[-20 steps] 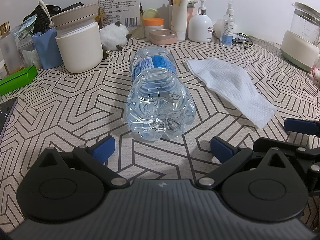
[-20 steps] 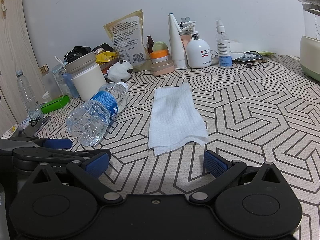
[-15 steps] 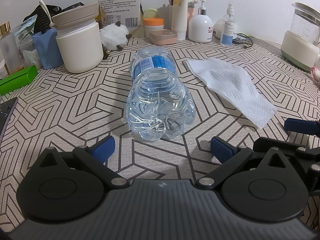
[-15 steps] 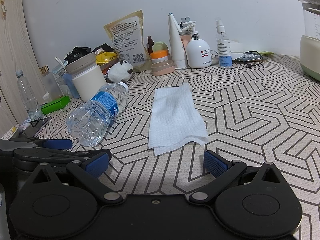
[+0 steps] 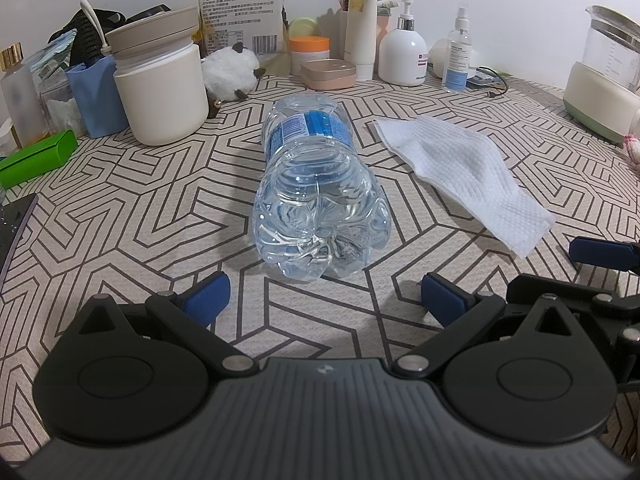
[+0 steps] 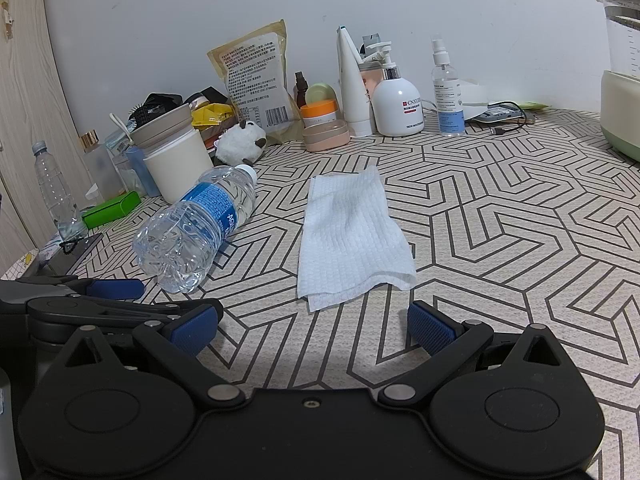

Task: Clean container
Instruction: 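Move both tools toward the water bottle and white wipe, then grasp the white wipe with the right tool while the left tool approaches the bottle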

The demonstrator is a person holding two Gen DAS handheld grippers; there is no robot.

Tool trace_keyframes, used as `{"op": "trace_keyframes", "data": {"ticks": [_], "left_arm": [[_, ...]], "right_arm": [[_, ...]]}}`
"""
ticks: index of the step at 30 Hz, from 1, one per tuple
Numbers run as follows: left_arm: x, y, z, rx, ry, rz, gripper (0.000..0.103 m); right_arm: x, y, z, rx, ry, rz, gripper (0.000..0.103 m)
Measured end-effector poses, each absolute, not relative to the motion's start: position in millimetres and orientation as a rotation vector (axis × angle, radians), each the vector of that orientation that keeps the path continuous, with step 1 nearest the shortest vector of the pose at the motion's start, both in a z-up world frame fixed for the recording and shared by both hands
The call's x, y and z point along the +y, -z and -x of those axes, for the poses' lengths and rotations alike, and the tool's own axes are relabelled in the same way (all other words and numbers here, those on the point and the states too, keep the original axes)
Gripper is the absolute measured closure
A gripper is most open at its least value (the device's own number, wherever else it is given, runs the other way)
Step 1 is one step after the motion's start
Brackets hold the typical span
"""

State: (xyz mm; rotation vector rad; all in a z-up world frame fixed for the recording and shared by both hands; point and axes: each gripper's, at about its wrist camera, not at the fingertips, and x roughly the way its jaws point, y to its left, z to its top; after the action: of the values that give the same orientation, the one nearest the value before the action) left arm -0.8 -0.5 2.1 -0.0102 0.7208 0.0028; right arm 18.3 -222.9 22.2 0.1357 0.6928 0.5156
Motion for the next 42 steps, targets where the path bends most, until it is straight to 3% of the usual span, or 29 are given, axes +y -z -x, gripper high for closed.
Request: {"op": "trace_keyframes", "data": {"ticks": [9,21,30,33,35,38,42], "left_arm": [[0.1,-2.4,0.8,0.723,0.003,0.003,0.0],[-0.3,-7.6,1.8,0.726,0.018,-0.053,0.0],[10.3,-37.6,-2.9,0.645,0.061,-0.08,0.0],[13.1,-39.5,-14.9,0.649,0.071,-0.075,0.0],[13.8,-40.0,-23.9,0.651,0.07,-0.084,0.0],[13.9,-40.4,-33.6,0.652,0.08,-0.093,0.0],[12.3,-39.9,-41.8,0.649,0.079,-0.135,0.0]], "right_arm": [[-271.4,-50.4,-42.7,0.673,-0.546,-0.341,0.0],[-226.6,-45.0,-84.2,0.724,-0.604,-0.009,0.001],[-208.1,-31.5,-101.6,0.809,-0.669,0.165,0.013],[-203.9,-32.0,-97.7,0.784,-0.701,0.225,0.032],[-207.9,-35.5,-99.1,0.789,-0.707,0.225,0.061],[-219.9,-37.2,-105.8,0.824,-0.752,0.129,0.086],[-235.3,-35.6,-115.1,0.861,-0.818,-0.049,0.086]]}}
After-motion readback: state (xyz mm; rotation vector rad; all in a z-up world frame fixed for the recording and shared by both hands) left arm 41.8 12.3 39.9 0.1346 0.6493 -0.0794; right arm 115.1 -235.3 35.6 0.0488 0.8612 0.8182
